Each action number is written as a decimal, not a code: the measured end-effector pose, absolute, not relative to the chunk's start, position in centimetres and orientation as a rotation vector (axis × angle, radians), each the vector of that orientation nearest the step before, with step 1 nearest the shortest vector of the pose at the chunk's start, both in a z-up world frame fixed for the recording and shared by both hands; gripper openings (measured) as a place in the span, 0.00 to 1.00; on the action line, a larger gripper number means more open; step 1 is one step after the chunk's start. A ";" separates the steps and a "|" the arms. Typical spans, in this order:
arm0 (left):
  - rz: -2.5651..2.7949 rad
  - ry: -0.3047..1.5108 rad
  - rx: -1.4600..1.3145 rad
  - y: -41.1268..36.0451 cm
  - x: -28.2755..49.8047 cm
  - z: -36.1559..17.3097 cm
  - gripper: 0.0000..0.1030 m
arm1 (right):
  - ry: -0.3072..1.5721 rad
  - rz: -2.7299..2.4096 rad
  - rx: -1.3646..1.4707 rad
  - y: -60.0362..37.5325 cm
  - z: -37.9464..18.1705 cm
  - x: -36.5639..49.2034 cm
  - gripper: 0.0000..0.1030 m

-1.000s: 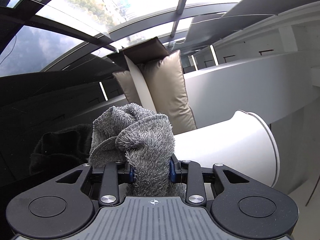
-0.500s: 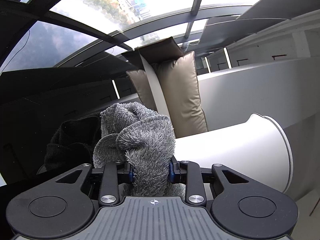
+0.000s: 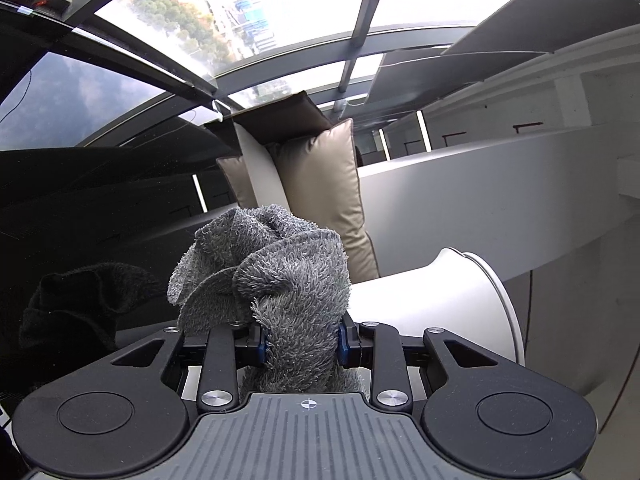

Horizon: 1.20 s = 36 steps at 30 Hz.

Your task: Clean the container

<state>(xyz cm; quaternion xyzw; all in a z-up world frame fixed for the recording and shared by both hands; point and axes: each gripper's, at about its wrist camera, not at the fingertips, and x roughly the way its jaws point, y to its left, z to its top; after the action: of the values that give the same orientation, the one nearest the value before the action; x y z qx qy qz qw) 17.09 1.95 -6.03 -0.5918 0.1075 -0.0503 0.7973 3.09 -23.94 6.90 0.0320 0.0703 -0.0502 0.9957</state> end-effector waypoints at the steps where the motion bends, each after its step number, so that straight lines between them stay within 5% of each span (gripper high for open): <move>1: -0.111 0.219 -1.273 1.9 17.3 -5.8 0.25 | 0.143 -0.100 0.070 -24.0 7.0 3.2 0.29; 20: -0.113 0.125 -1.246 0.6 19.7 -2.4 0.26 | 0.139 -0.145 -0.035 -23.4 7.5 5.7 0.26; 36: -0.023 0.190 -1.275 1.0 20.5 -4.9 0.27 | 0.137 -0.120 -0.053 -24.1 6.9 4.6 0.26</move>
<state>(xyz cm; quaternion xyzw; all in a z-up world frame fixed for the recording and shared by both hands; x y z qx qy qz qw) 20.46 0.98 -4.89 -0.5944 0.0883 -0.0106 0.7992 4.57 -24.13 6.90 -0.0266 0.0684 -0.0601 0.9955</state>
